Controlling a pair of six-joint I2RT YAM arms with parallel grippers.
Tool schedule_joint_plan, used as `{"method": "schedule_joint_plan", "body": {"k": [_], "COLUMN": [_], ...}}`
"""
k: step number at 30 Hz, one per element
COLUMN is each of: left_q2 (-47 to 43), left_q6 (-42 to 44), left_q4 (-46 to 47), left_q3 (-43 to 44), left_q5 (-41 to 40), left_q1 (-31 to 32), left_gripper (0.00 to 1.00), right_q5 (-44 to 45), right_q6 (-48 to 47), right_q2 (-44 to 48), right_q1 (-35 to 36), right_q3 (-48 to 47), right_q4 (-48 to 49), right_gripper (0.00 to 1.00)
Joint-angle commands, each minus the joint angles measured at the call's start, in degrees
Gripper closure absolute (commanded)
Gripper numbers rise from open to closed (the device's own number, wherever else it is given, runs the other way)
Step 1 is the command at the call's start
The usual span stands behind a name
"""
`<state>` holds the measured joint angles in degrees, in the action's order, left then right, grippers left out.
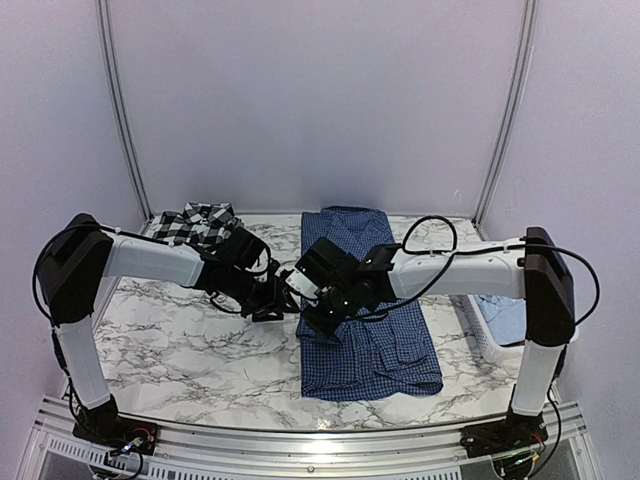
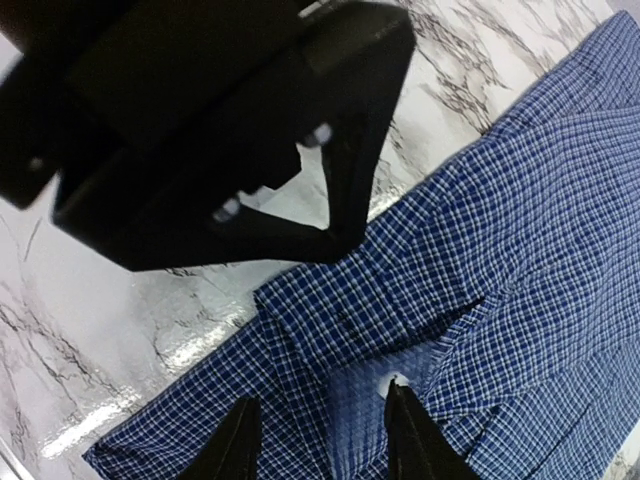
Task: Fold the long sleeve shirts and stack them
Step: Fold the sleeve of the rectangle-folded shirt, then adjust the sleeve of the rectangle-folded shirt.
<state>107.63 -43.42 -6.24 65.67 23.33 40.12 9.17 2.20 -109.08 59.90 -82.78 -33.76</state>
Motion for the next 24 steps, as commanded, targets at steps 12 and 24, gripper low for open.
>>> {"method": "schedule_joint_plan", "body": {"k": [12,24], "left_q2": [-3.48,0.64], "left_q6": [1.03,0.53], "left_q4": [1.76,1.85], "left_q3": [-3.6,-1.65], "left_q5": [2.33,2.21], "left_q1": [0.07,2.3], "left_gripper": [0.47,0.51], "right_q5": [-11.38,-16.09], "right_q6": [14.86,24.56], "right_q2": [7.97,8.72], "right_q1": [-9.15,-22.04], "right_q3": [11.26,17.83], "right_q4": [7.07,17.24], "right_gripper": [0.66,0.67]}}
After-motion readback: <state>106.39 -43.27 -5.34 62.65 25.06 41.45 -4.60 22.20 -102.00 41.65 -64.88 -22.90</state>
